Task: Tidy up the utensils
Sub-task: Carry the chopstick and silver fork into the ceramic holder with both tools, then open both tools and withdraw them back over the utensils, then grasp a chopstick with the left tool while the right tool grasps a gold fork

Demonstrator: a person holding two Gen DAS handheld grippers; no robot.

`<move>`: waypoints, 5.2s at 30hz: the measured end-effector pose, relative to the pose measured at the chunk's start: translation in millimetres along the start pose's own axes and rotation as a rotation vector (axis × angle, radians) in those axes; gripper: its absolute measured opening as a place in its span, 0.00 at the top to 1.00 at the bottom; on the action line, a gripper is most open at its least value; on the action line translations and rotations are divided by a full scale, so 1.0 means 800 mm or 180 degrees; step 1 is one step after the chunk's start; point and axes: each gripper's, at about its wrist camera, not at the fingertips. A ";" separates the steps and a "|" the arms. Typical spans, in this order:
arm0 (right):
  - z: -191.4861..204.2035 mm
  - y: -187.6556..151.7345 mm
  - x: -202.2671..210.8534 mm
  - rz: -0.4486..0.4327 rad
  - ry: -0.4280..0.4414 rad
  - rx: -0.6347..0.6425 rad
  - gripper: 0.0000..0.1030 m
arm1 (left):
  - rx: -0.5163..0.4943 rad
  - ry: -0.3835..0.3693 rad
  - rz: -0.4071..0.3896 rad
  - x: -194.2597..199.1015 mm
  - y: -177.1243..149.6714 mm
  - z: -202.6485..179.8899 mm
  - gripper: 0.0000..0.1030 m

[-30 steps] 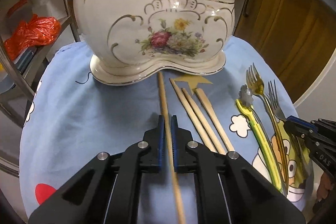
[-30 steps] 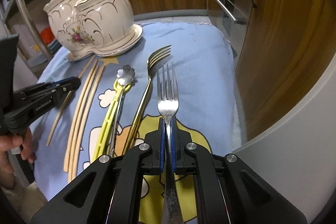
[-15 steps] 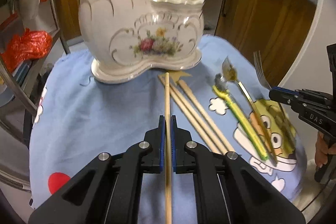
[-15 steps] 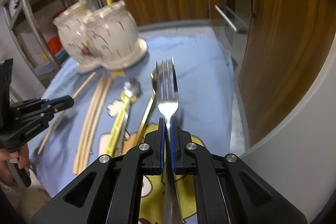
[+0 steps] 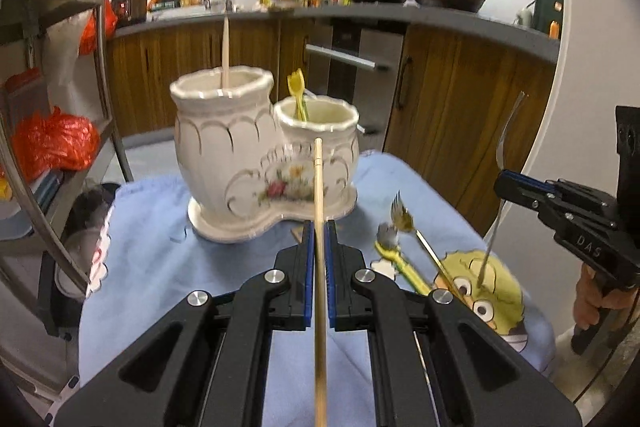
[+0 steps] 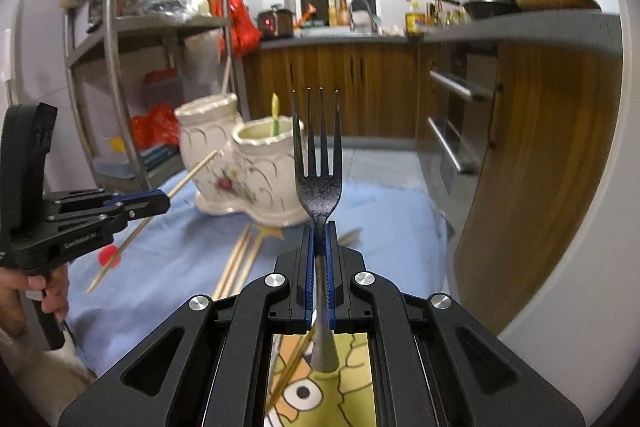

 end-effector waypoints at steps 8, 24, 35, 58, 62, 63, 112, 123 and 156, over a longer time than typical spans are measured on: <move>0.025 0.023 0.005 -0.0278 0.0088 0.0093 0.94 | 0.0043 -0.0049 -0.0498 0.033 0.024 0.012 0.95; 0.049 0.147 -0.061 -0.0674 0.0371 0.0100 0.94 | 0.0415 -0.0149 -0.1208 -0.003 0.171 0.095 0.95; 0.038 0.152 -0.132 -0.0781 0.0337 -0.0168 0.94 | 0.0330 0.0219 -0.1409 -0.088 0.188 0.101 0.95; 0.023 0.088 -0.178 -0.0100 0.0181 -0.0218 0.94 | 0.0310 0.0385 -0.0886 -0.049 0.106 0.104 0.95; 0.020 0.084 -0.183 -0.0053 0.0146 -0.0263 0.94 | 0.0358 0.0454 -0.0794 -0.056 0.104 0.110 0.95; 0.019 0.083 -0.183 -0.0059 0.0129 -0.0271 0.94 | 0.0359 0.0453 -0.0786 -0.056 0.103 0.111 0.95; -0.057 -0.021 -0.098 0.0858 -0.0543 -0.0500 0.05 | -0.0026 0.0587 0.0806 -0.071 -0.051 -0.007 0.06; -0.054 -0.027 -0.112 0.1010 -0.0600 -0.0421 0.05 | -0.0019 0.0733 0.1037 -0.091 -0.060 -0.009 0.06; -0.018 -0.031 -0.173 0.1372 -0.0211 -0.0350 0.95 | 0.0150 0.0323 0.1178 -0.112 -0.038 -0.005 0.86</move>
Point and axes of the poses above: each gripper's, at about its wrist camera, not at the fingertips, and x roughly against the way its jaws point, z to its left, y to its top, and after that the axes turned 5 degrees about -z, right-handed
